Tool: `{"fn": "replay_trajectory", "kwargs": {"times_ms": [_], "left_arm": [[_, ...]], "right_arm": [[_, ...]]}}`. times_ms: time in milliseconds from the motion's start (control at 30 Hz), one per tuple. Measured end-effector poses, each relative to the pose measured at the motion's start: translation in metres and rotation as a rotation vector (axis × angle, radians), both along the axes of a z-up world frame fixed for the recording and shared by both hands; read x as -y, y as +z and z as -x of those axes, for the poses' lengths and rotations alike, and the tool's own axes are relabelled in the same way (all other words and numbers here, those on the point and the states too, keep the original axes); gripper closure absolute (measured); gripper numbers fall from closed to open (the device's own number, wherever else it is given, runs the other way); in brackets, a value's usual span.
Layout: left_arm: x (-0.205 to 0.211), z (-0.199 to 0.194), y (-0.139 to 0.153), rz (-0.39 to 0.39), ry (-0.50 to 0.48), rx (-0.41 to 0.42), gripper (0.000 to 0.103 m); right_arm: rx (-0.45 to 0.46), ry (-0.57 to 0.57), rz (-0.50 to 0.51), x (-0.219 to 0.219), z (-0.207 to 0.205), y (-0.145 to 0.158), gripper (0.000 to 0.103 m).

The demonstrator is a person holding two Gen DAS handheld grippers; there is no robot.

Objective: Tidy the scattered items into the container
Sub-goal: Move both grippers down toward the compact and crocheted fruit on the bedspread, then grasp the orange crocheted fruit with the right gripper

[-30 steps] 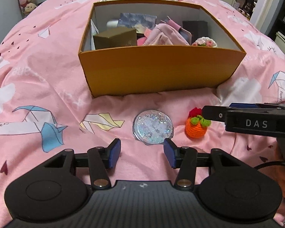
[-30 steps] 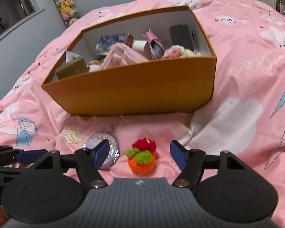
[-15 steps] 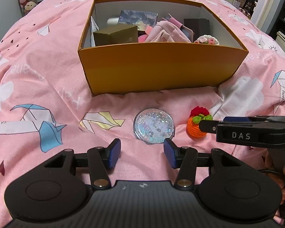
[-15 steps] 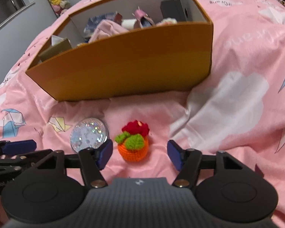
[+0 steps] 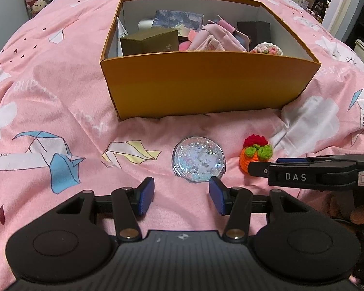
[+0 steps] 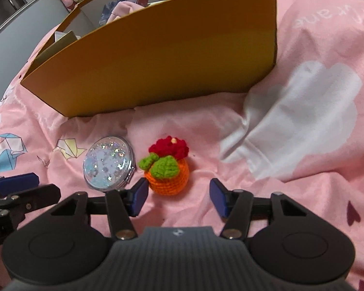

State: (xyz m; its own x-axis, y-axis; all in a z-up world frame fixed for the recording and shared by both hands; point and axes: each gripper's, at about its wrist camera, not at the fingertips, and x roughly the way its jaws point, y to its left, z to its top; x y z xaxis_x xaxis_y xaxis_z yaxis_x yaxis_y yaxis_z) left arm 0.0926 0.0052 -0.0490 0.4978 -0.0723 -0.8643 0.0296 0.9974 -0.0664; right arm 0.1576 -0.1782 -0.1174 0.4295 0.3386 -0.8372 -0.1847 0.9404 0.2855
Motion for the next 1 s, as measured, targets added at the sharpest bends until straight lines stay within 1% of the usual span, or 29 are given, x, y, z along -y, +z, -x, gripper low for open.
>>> {"fn": "replay_trajectory", "kwargs": {"times_ms": [67,133,167,400,567,600,633,667,767,833,933,967,1000], "left_arm": [[0.0,0.0,-0.001,0.001,0.001,0.001,0.045],[-0.001,-0.001,-0.001,0.002,0.003,0.001,0.045],[-0.002,-0.001,-0.002,0.003,0.005,0.001,0.045],[-0.007,-0.001,0.0,0.005,0.03,0.011,0.045],[-0.013,-0.002,0.002,0.001,0.065,0.023,0.045],[-0.014,-0.002,0.002,0.001,0.07,0.024,0.045],[-0.014,-0.002,0.002,0.0,0.074,0.025,0.045],[-0.015,-0.002,0.002,0.001,0.078,0.025,0.045],[-0.018,-0.003,0.002,0.004,0.086,0.022,0.045],[-0.019,-0.003,0.001,0.005,0.087,0.022,0.045],[-0.02,-0.003,0.001,0.007,0.092,0.021,0.045],[-0.021,-0.003,0.0,0.007,0.094,0.02,0.045],[-0.021,-0.003,0.0,0.006,0.096,0.019,0.045]], "right_arm": [[0.005,0.011,-0.01,-0.002,0.0,0.0,0.05],[0.005,0.025,-0.027,-0.004,-0.001,-0.001,0.06],[0.007,0.03,-0.034,-0.005,0.0,0.0,0.063],[0.055,0.035,-0.032,-0.006,0.005,0.011,0.066],[0.133,0.068,-0.029,-0.013,0.014,0.03,0.067],[0.148,0.08,-0.037,-0.014,0.015,0.035,0.069],[0.16,0.092,-0.047,-0.015,0.017,0.039,0.077],[0.17,0.108,-0.058,-0.017,0.019,0.042,0.081],[0.191,0.153,-0.034,-0.029,0.02,0.046,0.08],[0.178,0.175,-0.011,-0.037,0.018,0.041,0.08],[0.168,0.182,-0.007,-0.04,0.015,0.036,0.08],[0.172,0.176,-0.005,-0.038,0.015,0.035,0.077],[0.172,0.165,-0.011,-0.036,0.014,0.035,0.067]]}}
